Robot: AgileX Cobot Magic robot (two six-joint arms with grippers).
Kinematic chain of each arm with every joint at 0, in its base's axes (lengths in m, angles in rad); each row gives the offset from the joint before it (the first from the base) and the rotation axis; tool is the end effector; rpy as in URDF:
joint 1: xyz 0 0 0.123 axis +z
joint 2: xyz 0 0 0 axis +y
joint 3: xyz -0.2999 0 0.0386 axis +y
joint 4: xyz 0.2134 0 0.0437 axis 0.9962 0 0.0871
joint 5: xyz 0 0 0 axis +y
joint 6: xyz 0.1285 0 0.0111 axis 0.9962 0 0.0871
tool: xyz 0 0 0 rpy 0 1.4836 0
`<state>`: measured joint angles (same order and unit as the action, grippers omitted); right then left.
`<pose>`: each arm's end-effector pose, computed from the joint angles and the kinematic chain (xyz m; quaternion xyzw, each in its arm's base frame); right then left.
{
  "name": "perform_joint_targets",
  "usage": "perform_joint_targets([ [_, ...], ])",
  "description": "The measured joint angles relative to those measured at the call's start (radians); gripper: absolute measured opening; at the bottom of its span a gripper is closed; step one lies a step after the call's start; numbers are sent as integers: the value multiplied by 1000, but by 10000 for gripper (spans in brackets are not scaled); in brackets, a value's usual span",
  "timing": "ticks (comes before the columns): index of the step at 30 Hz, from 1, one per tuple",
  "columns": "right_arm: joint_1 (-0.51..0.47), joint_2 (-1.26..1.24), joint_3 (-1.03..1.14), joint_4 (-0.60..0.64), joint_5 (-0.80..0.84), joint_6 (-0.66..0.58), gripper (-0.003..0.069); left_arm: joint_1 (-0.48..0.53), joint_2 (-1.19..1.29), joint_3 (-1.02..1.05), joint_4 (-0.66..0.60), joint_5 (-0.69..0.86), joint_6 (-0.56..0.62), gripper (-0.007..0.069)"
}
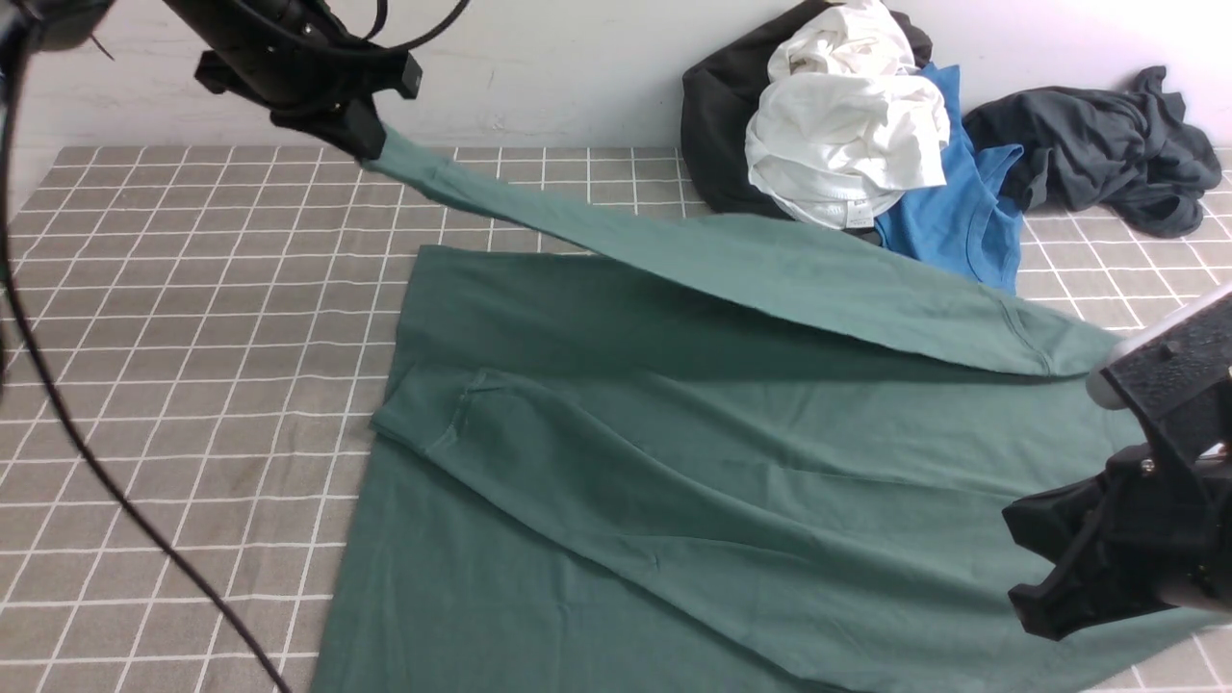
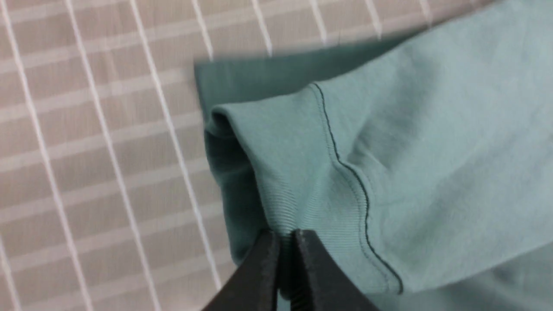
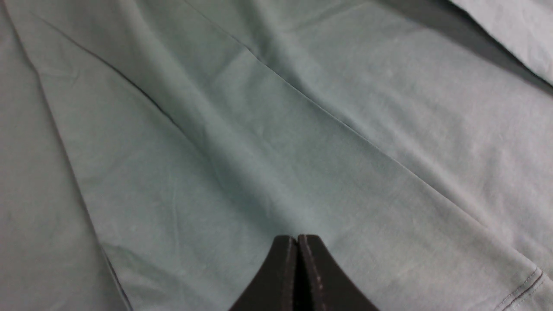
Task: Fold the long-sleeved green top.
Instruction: Use the left arm to drag and drop the cuff onto the cuff closest to the left arm, then use both arms simultaneously to clamp the lower edge of the clothing fabric
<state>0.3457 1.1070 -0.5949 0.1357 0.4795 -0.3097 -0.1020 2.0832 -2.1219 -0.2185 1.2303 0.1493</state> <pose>0.1738 0.0712 0.2410 -0.2593 0.9077 0.0551 0.3254 0.4447 -0.0720 0.3050 0.1096 0.9610 -0.1029 0.2322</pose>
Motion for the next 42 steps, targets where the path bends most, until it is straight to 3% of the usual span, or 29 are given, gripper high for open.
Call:
perform_joint_targets([
  [7, 0, 0, 0, 3, 6, 0, -10, -70, -239, 533, 42, -1, 1, 12],
  [13, 0, 0, 0, 21, 10, 0, -10, -128, -275, 756, 156, -79, -3, 66],
  [15, 0, 0, 0, 26, 29, 0, -10, -140, -309, 802, 232, -84, -27, 158],
  [19, 0, 0, 0, 26, 47, 0, -10, -151, -385, 861, 256, -84, -39, 296],
  [21, 0, 0, 0, 26, 53, 0, -10, -186, -481, 966, 259, -95, -36, 408],
  [24, 0, 0, 0, 26, 56, 0, -10, -259, -574, 1119, 262, -158, 25, 466],
  [25, 0, 0, 0, 26, 56, 0, -10, -266, -580, 1131, 262, -165, 33, 470],
  [28, 0, 0, 0, 26, 68, -3, -10, -399, -636, 1315, 276, -284, 278, 479],
  [29, 0, 0, 0, 26, 70, -3, -10, -405, -636, 1323, 277, -291, 293, 479],
  [32, 0, 0, 0, 46, 77, -4, -10, -481, -623, 1443, 303, -383, 498, 479],
  [38, 0, 0, 0, 80, 80, -27, -10, -492, -597, 1521, 316, -490, 575, 477],
  [42, 0, 0, 0, 90, 81, -33, -10, -493, -573, 1530, 358, -551, 594, 387],
])
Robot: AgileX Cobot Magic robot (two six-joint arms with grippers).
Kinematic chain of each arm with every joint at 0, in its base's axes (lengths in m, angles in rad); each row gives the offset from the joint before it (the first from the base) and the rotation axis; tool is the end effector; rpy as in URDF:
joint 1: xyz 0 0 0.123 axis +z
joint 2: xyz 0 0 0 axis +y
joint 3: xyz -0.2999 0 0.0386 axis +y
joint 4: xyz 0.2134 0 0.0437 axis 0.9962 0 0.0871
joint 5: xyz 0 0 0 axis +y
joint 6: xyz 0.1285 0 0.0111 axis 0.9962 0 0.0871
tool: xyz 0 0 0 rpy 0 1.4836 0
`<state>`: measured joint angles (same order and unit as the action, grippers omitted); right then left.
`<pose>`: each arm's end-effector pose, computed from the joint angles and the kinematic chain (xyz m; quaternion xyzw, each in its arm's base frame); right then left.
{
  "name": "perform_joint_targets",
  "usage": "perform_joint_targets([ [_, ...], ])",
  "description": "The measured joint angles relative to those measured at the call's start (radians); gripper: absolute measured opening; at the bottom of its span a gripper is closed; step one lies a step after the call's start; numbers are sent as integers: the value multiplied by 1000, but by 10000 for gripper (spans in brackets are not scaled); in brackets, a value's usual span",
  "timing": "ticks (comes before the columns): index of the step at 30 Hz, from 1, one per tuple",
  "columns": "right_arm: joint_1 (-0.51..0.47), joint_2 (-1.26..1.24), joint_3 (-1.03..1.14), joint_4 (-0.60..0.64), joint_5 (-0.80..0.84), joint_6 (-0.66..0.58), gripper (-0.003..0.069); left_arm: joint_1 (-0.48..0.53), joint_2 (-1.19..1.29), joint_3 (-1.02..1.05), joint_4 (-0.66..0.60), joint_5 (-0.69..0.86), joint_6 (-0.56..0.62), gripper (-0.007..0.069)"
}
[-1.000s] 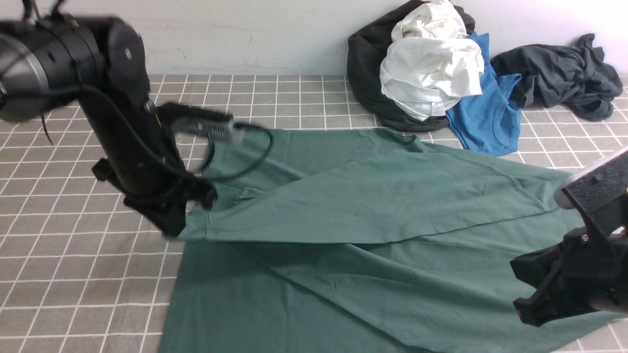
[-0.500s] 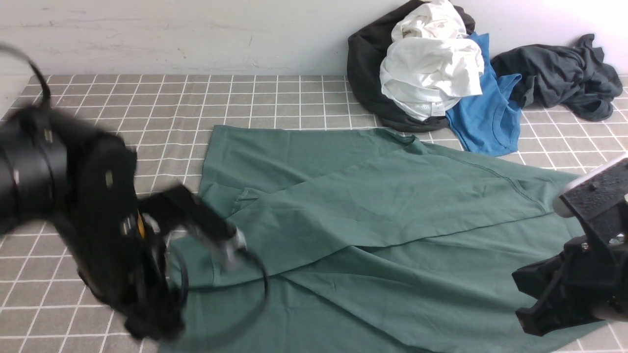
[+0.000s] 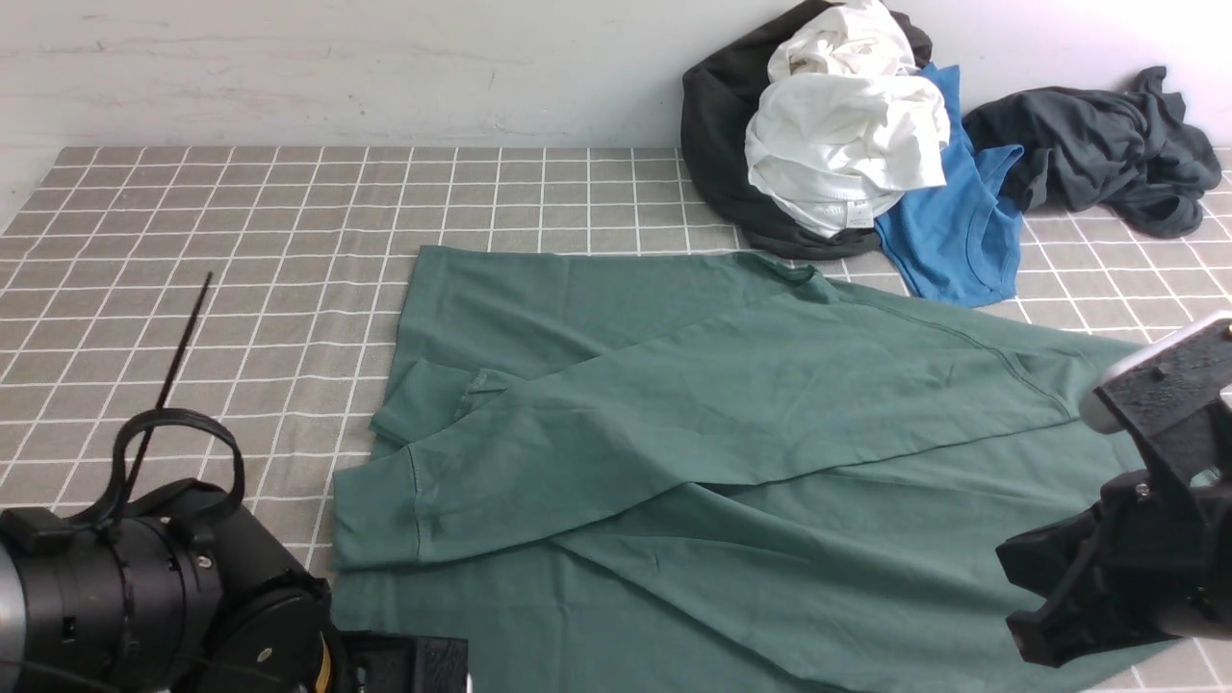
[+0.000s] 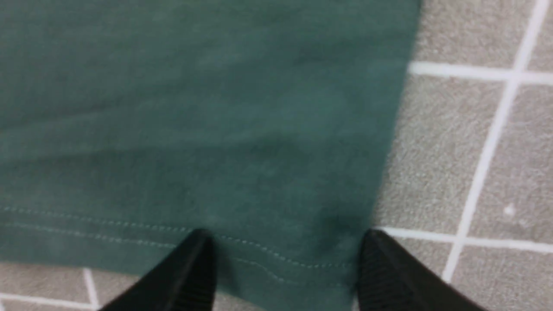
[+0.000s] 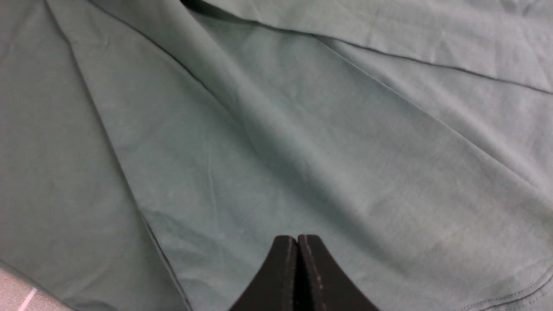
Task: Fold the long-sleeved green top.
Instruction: Use both arms simultaneously to clamp the lower edge of the clothing fabric
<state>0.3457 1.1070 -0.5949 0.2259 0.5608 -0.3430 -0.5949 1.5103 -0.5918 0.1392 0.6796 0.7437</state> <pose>0.1638 0.0754 0.2360 -0.2514 0.9206 0.0853 0.2864 0.1660 -0.0987 0.1534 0.6600 0.7493 0.0474 0.0264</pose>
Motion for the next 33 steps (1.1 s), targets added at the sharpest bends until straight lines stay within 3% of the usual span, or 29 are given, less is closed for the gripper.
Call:
perform_joint_targets([
  [5, 0, 0, 0, 0, 7, -16, -10, -26, -5, 1, 37, -26, 1, 169],
  [6, 0, -2, 0, 0, 17, -38, -10, -51, -28, 2, 47, -27, 1, 77],
  [9, 0, -34, -19, 0, 80, -116, -10, -92, -103, 2, 37, 4, -18, 19],
  [12, 0, -74, -48, 0, 151, -181, -10, -95, -162, 2, 19, 52, -66, 15],
  [14, 0, -112, -95, -8, 271, -307, -8, -76, -229, 2, 8, 121, -118, 15],
  [17, 0, -121, -115, -30, 343, -388, 2, -45, -270, 3, 4, 147, -133, 15],
  [22, 0, -92, -105, -173, 433, -487, 105, 42, -347, 4, -9, 159, -144, 15],
  [25, 0, -6, -39, -336, 402, -494, 251, 81, -393, 4, -27, 154, -146, 15],
  [26, 0, -1, -28, -346, 397, -494, 251, 83, -395, 4, -29, 153, -148, 16],
  [29, 0, 99, 46, -526, 242, -484, 368, 86, -424, 4, -35, 140, -160, 16],
  [33, 0, 212, 62, -675, 94, -451, 395, 86, -433, 5, -44, 130, -165, 16],
])
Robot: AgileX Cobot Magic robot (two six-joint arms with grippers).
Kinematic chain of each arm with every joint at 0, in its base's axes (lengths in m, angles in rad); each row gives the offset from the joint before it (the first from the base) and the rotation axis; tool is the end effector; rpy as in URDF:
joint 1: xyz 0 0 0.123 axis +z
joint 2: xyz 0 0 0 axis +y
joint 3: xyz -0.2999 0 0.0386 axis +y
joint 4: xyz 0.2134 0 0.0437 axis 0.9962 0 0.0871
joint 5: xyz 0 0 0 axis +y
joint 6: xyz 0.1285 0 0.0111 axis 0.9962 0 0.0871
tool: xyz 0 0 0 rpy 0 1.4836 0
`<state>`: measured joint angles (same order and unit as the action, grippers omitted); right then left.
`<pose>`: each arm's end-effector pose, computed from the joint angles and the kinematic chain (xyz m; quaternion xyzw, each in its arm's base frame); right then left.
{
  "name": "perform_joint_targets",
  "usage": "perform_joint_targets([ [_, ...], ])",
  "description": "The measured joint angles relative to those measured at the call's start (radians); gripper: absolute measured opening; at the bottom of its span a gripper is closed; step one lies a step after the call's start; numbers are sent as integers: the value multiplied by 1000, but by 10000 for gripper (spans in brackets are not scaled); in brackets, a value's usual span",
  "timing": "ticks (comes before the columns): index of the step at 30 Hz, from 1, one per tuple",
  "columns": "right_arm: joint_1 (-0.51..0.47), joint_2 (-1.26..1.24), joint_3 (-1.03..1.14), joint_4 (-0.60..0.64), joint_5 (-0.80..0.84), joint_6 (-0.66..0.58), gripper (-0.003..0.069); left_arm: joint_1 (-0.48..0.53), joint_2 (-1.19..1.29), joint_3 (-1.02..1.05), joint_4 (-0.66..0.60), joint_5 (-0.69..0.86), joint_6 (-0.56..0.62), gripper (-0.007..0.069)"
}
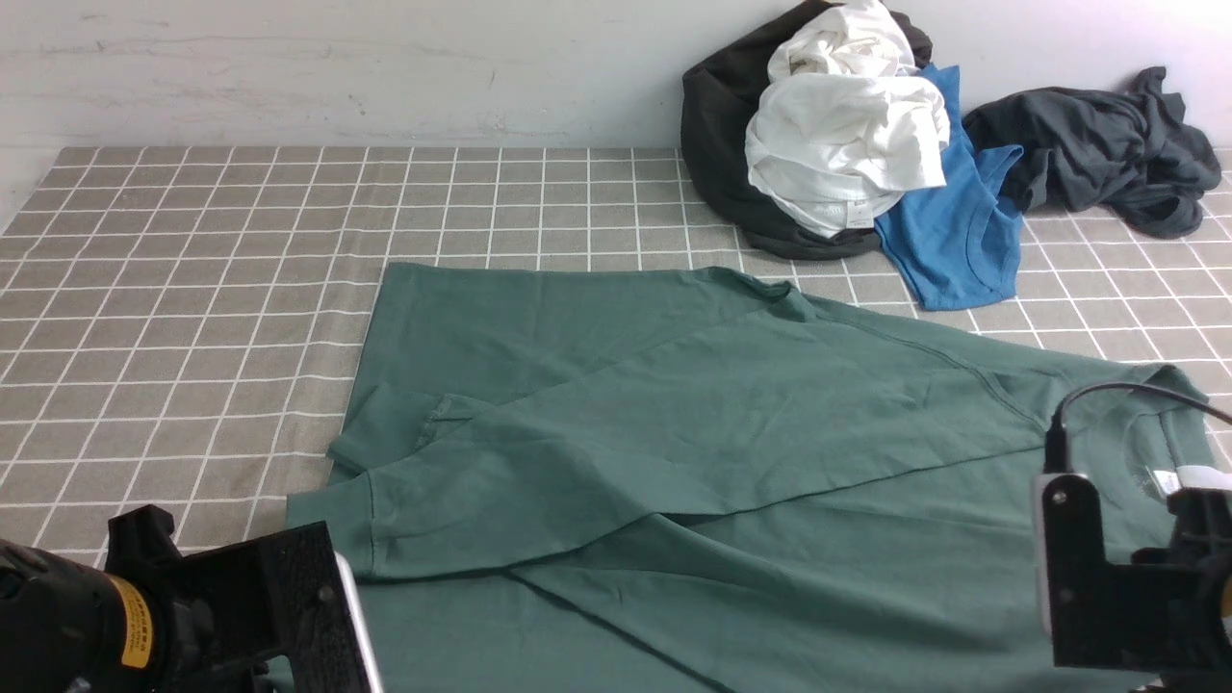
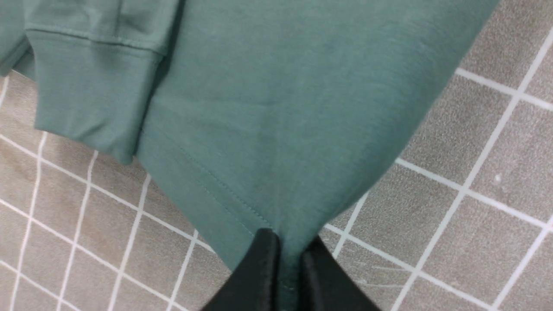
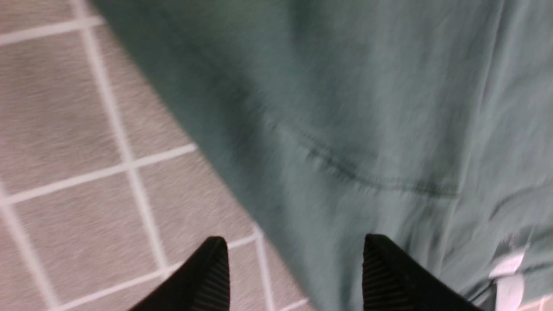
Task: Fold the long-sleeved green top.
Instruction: Use both arms simultaneously to clamp the lower edge of the clothing fabric, then use both arms to drag the lower edge of the fabric forward and fold it over the upper edge
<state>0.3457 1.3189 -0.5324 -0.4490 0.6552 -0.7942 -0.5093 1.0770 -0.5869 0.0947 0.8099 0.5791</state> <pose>0.1780 0.0278 0.1828 -0.6584 0.7292 -0.1735 0.0684 0.1317 -0.0634 0.2230 0.5311 0.8275 0.0457 0.1764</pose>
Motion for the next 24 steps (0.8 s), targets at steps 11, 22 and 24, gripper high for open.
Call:
perform_joint_targets([
  [11, 0, 172, 0, -108, -39, 22, 290, 3, 0, 0, -33, -1, -13, 16],
  [22, 0, 107, -129, -93, 108, 392, -1, 85, 8, -140, -39, 25, -342, 17],
  [24, -5, 107, -201, -91, 144, 441, -1, 143, 38, -197, -46, 22, -379, 20],
])
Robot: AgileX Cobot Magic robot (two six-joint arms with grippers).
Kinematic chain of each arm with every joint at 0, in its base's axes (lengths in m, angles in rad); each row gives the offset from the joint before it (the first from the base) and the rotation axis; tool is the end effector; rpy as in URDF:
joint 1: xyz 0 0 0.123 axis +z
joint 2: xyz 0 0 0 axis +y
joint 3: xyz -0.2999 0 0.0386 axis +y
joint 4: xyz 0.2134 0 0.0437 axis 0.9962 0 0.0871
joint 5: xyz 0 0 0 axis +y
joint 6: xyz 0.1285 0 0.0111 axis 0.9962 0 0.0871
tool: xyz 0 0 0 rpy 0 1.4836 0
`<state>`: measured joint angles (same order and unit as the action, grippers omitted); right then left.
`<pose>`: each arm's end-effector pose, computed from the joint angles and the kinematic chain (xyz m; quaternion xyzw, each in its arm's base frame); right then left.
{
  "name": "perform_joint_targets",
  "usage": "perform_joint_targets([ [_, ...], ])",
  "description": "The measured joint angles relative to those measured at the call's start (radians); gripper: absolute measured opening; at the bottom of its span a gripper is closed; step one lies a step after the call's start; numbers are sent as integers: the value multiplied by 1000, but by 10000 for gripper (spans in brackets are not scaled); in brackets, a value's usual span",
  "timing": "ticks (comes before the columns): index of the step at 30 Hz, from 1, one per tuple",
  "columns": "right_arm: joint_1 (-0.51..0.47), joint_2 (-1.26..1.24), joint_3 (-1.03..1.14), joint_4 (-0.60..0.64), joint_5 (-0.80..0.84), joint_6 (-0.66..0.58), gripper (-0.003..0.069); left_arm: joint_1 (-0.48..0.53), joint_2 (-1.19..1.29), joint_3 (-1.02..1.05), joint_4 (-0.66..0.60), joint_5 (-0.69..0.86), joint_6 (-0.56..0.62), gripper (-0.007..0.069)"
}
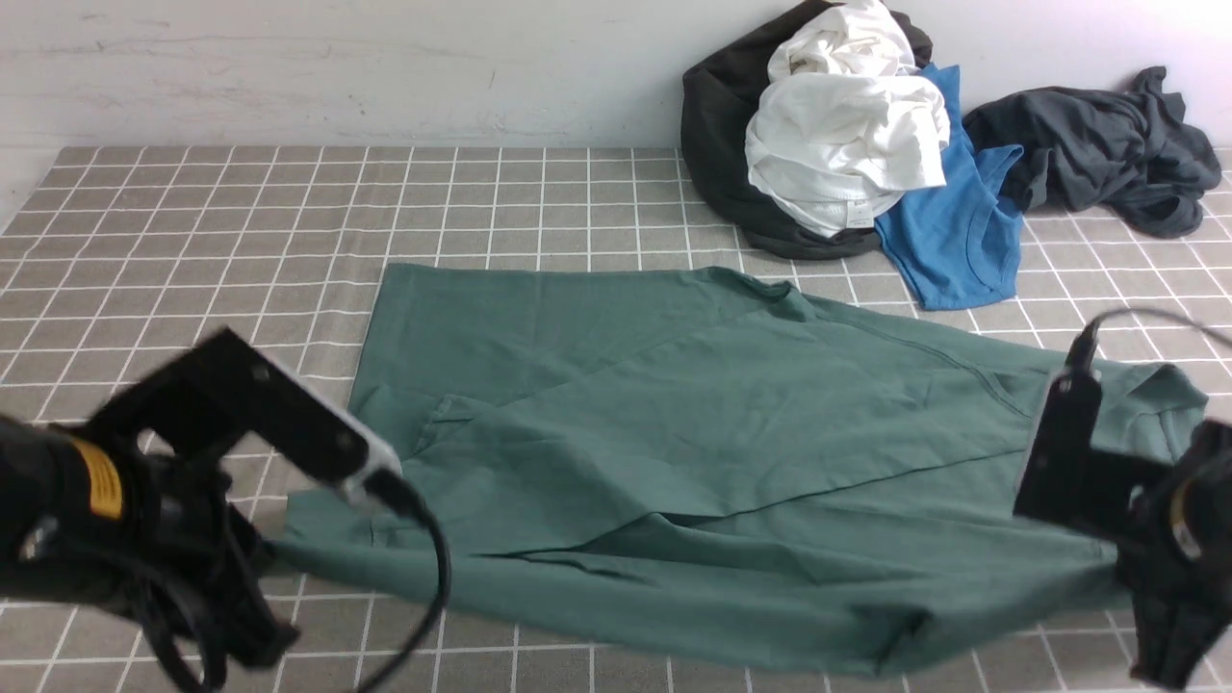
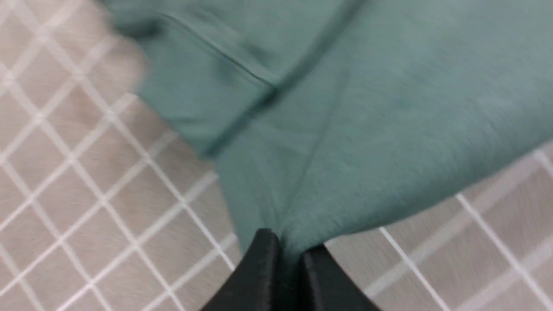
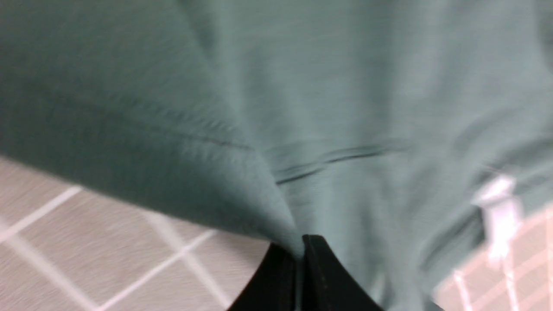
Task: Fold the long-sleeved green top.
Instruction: Use both arms to drag the lower edge of the fabric forward and fold it over the upper edge
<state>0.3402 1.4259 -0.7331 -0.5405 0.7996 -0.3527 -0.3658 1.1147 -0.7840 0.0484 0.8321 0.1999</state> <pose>0.2192 0.0270 0.2063 -0.4856 0.8457 -0.2067 0.0784 0.1695 -0.0600 0.2678 0.2815 0.9275 0.0010 0.2459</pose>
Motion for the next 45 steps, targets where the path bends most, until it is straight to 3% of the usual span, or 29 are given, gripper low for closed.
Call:
perform_joint_targets([
  [7, -103, 183, -379, 63, -49, 30, -1, 188, 352, -366, -48, -165, -17, 24],
  [11, -141, 344, -572, 76, -85, 30, -1, 230, 616, -613, -48, -241, -15, 24],
  [18, -155, 600, -786, 153, -86, 42, 3, 242, 1018, -1005, -48, -213, -32, 30],
  [20, -155, 682, -848, 188, -80, 92, 36, 242, 1157, -1172, -48, -150, -36, 69],
  [25, -155, 725, -945, 195, -6, 260, 170, 244, 1335, -1488, -48, 101, -42, 251],
  [29, -155, 693, -1018, 245, 93, 291, 244, 244, 1356, -1644, -41, 274, -43, 380],
  [33, -155, 651, -1032, 489, 162, 102, 204, 244, 1290, -1698, -79, 376, -34, 376],
  [34, -155, 654, -1033, 619, 185, 5, 167, 244, 1258, -1702, -118, 397, -25, 351],
  [38, -155, 713, -1033, 890, 204, -238, 38, 234, 1197, -1706, -218, 409, -7, 257],
  [41, -155, 790, -1034, 995, 150, -358, -5, 201, 1156, -1706, -237, 418, -1, 190],
  [45, -155, 870, -1041, 1052, 26, -464, -13, 131, 1094, -1706, -227, 424, 4, 158],
])
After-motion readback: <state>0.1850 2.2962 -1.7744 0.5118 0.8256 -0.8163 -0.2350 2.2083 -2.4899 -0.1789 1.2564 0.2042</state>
